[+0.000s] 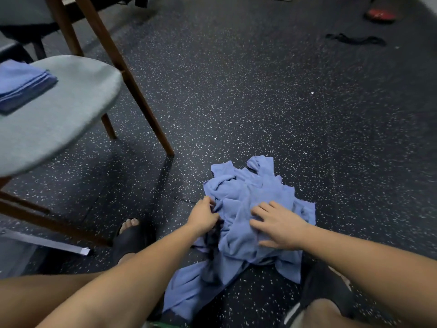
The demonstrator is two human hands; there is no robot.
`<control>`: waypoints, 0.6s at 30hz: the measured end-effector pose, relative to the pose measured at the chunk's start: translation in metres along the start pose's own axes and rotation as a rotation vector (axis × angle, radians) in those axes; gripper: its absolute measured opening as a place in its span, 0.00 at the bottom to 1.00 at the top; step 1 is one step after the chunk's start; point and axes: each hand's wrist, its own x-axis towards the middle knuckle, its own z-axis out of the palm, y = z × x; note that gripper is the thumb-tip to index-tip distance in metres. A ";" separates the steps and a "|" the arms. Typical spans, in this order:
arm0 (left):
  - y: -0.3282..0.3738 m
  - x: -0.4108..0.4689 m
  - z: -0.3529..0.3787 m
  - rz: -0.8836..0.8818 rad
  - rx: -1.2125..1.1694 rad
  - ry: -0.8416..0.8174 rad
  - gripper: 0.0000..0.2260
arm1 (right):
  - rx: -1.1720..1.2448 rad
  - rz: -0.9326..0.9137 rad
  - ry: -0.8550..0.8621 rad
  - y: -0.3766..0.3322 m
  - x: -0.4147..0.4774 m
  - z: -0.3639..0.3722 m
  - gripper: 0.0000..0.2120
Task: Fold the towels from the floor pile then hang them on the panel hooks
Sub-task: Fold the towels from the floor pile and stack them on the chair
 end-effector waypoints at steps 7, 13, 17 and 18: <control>0.031 -0.028 0.014 0.173 0.019 0.011 0.14 | 0.163 0.214 0.030 -0.001 0.011 0.002 0.06; 0.066 -0.047 0.006 0.275 -0.139 0.062 0.06 | 0.485 0.409 0.027 0.006 0.008 -0.046 0.08; 0.111 -0.048 -0.029 0.299 -0.124 -0.061 0.16 | 0.573 0.487 0.106 0.018 0.007 -0.080 0.09; 0.122 -0.047 -0.040 0.314 -0.133 -0.067 0.18 | 0.602 0.508 0.129 0.022 0.006 -0.090 0.09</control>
